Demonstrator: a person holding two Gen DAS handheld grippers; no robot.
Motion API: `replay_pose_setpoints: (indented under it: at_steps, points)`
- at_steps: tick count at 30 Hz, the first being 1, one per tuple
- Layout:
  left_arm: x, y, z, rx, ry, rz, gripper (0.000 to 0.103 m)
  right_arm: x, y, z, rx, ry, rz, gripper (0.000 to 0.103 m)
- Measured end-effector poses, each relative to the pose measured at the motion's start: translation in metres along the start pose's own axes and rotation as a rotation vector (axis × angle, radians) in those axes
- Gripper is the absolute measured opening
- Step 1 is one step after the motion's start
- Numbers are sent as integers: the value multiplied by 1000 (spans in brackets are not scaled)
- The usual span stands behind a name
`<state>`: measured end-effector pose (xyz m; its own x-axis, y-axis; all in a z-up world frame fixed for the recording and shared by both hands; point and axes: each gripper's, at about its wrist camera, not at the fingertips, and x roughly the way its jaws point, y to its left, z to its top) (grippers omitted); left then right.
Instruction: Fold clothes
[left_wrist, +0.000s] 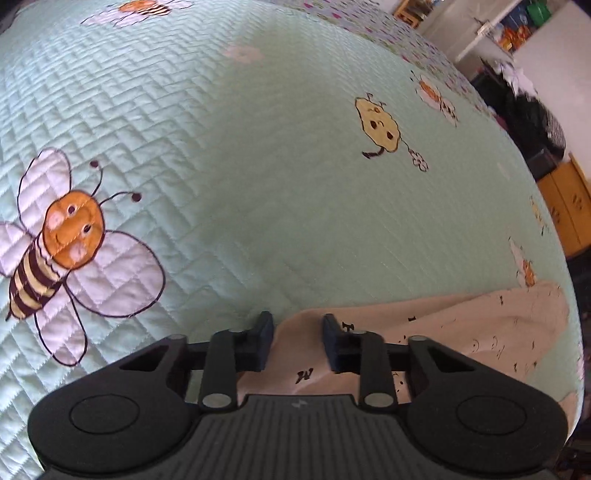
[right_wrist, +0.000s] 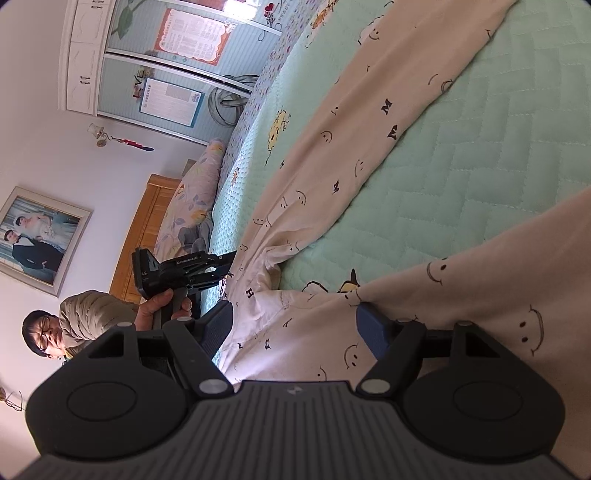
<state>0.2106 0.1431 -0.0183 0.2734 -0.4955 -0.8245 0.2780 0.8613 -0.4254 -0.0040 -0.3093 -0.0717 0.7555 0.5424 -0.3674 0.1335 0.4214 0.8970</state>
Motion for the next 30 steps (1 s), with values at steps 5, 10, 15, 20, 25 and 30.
replay_pose_setpoints:
  at_steps: [5,10,15,20,25,30]
  points:
    - [-3,2,-8,-4,-21,-20,7,0,-2,2,19,-9,9,75]
    - [-7,2,-7,-21,-82,-8,5,0,-2,2,17,-11,4,75]
    - [-24,0,2,-39,-231,80,0,2,1,5,18,-7,0,75]
    - [-27,12,3,-48,-250,202,0,1,3,7,21,-3,-1,75]
    - [-66,-6,-36,-58,-366,89,15,-10,23,27,-66,-39,25,75]
    - [-58,-48,-100,-203,-456,-144,19,6,75,93,-249,11,18,79]
